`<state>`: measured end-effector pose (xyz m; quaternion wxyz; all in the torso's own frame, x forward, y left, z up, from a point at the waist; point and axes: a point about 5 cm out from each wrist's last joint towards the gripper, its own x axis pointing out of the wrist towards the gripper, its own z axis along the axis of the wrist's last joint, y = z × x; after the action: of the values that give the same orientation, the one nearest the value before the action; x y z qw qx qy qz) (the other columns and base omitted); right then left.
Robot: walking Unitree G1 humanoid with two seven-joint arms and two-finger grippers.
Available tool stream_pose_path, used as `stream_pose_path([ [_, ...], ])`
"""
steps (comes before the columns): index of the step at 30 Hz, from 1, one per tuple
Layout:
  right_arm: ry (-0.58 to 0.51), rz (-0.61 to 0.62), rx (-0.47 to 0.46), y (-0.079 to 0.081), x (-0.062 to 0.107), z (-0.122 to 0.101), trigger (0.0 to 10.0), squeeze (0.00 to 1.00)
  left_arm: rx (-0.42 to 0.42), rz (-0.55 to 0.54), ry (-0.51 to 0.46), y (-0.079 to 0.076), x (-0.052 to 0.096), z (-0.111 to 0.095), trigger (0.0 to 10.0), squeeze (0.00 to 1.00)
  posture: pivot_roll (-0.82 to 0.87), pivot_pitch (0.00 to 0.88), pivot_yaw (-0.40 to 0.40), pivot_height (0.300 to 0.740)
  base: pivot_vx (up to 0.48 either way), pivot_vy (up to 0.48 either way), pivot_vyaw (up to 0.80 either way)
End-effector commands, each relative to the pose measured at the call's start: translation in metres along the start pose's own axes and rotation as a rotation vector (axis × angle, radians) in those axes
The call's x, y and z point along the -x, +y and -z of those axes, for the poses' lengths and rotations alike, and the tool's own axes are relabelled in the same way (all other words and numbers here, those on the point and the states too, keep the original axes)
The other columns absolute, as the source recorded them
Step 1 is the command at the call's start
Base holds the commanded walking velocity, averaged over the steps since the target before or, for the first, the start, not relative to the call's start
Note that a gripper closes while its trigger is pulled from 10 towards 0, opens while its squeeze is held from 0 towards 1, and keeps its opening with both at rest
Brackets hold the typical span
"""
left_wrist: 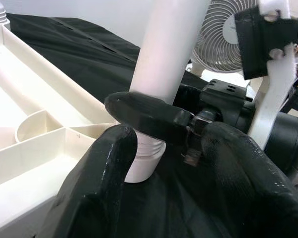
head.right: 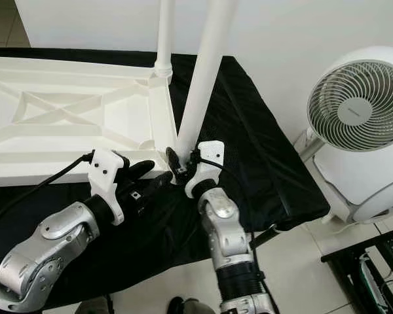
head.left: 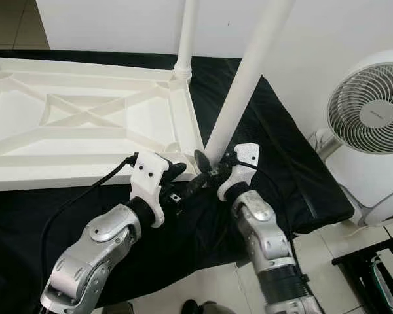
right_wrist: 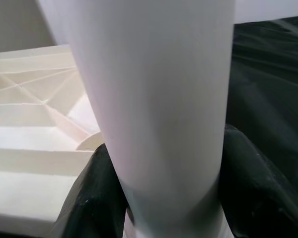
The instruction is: Building children table
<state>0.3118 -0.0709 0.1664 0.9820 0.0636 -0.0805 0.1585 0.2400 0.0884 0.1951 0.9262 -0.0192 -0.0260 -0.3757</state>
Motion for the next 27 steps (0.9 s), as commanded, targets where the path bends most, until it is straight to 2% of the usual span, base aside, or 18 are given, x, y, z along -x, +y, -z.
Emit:
stream_pose_path([
  [1, 0.007, 0.105, 0.007, -0.012, 0.004, -0.003, 0.0, 0.0, 0.013, 0.055, 0.006, -0.006, -0.003, 0.002, 10.0, 0.0, 0.17, 0.16, -0.134, 0.74, 0.0, 0.0, 0.0],
  [5, 0.028, 0.103, 0.021, -0.012, 0.007, -0.002, 0.0, 0.0, 0.012, 0.063, 0.007, -0.007, -0.003, 0.002, 10.0, 0.0, 0.17, 0.157, -0.137, 0.74, 0.0, 0.0, 0.0],
  [6, 0.033, 0.104, 0.032, -0.012, 0.008, -0.003, 10.0, 0.0, 0.012, 0.061, 0.006, -0.006, -0.003, 0.002, 10.0, 0.0, 0.17, 0.154, -0.139, 0.74, 0.0, 0.0, 0.0],
  [9, 0.036, 0.105, 0.04, -0.011, 0.008, -0.003, 10.0, 0.0, 0.012, 0.06, 0.006, -0.006, -0.003, 0.002, 10.0, 0.0, 0.17, 0.154, -0.139, 0.74, 0.0, 0.0, 0.0],
  [10, 0.038, 0.106, 0.048, -0.015, 0.008, -0.004, 10.0, 1.0, 0.01, 0.057, 0.006, -0.006, -0.002, 0.002, 10.0, 0.0, 0.17, 0.15, -0.144, 0.74, 0.0, 0.0, 0.0],
  [15, 0.033, 0.1, 0.041, -0.021, 0.007, -0.005, 10.0, 1.0, 0.009, 0.055, 0.006, -0.006, -0.002, 0.002, 10.0, 0.0, 0.18, 0.145, -0.146, 0.74, 0.0, 0.0, 0.0],
  [17, 0.036, 0.011, 0.063, -0.036, 0.005, -0.008, 10.0, 1.0, 0.006, 0.052, 0.005, -0.005, -0.002, 0.002, 10.0, 0.0, 0.18, 0.139, -0.149, 0.74, 0.0, 0.0, 0.0],
  [18, 0.036, 0.011, 0.063, -0.036, 0.005, -0.008, 10.0, 1.0, 0.006, 0.052, 0.005, -0.005, -0.002, 0.002, 10.0, 0.0, 0.18, 0.139, -0.149, 0.74, 0.0, 0.0, 0.0],
  [19, 0.028, -0.09, 0.108, -0.048, 0.004, -0.013, 10.0, 0.91, 0.002, 0.05, 0.005, -0.005, -0.002, 0.001, 10.0, 0.0, 0.19, 0.135, -0.15, 0.74, 0.0, 0.0, 0.0],
  [20, 0.028, -0.147, 0.105, -0.052, 0.003, -0.016, 10.0, 0.0, 0.001, 0.05, 0.005, -0.004, -0.001, 0.001, 10.0, 0.0, 0.19, 0.132, -0.148, 0.74, 0.0, 0.0, 0.0],
  [21, 0.028, -0.147, 0.105, -0.052, 0.003, -0.016, 10.0, 0.0, 0.001, 0.05, 0.005, -0.004, -0.001, 0.001, 10.0, 0.0, 0.19, 0.132, -0.148, 0.74, 0.0, 0.0, 0.0],
  [23, 0.032, -0.235, 0.105, -0.06, 0.003, -0.019, 10.0, 0.0, -0.003, 0.05, 0.007, -0.004, -0.001, 0.001, 10.0, 0.0, 0.19, 0.132, -0.148, 0.74, 0.0, 0.0, 0.0],
  [27, 0.035, -0.268, 0.11, -0.064, 0.002, -0.02, 10.0, 0.0, -0.005, 0.051, 0.008, -0.004, -0.001, 0.001, 10.0, 0.0, 0.19, 0.131, -0.147, 0.74, 0.0, 0.0, 0.0],
])
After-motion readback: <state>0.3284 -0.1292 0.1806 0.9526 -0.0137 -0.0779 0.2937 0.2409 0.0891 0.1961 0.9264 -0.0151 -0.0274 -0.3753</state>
